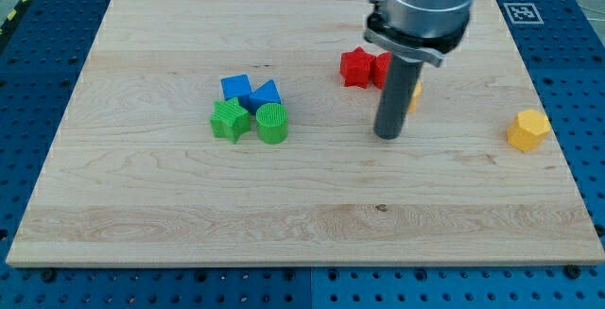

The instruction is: Move the yellow heart towards the center right

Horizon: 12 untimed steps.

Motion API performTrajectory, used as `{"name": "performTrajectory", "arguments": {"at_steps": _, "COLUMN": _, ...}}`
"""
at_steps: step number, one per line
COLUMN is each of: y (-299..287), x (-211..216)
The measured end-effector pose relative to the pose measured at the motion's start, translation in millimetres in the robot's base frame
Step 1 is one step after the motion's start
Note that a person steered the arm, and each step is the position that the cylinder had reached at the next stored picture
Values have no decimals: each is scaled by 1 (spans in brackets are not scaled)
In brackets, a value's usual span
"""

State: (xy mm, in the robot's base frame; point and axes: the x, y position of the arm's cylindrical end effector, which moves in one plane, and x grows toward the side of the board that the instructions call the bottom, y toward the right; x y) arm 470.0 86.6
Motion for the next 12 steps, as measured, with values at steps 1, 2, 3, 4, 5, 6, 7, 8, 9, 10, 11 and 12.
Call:
{"name": "performTrajectory", "arguments": {"at_steps": 1, "y": -10, "x": -23}}
{"name": "performTrajectory", "arguments": {"at_steps": 2, "y": 20, "x": -31}}
{"name": "performTrajectory", "arguments": {"at_steps": 3, "y": 33, "x": -31}}
{"name": "performTrajectory", "arguments": {"at_steps": 4, "y": 29, "x": -32}}
{"name": "performTrajectory", "arguments": {"at_steps": 5, "y": 12, "x": -46}}
{"name": "performTrajectory", "arguments": {"at_steps": 6, "y": 24, "x": -48}}
{"name": "performTrajectory", "arguments": {"at_steps": 7, "y": 36, "x": -48}}
{"name": "performTrajectory", "arguments": {"at_steps": 8, "y": 36, "x": -48}}
{"name": "performTrajectory", "arguments": {"at_steps": 9, "y": 36, "x": -49}}
{"name": "performTrajectory", "arguments": {"at_steps": 10, "y": 35, "x": -49}}
{"name": "performTrajectory", "arguments": {"at_steps": 11, "y": 34, "x": -49}}
{"name": "performTrajectory", "arguments": {"at_steps": 12, "y": 35, "x": -52}}
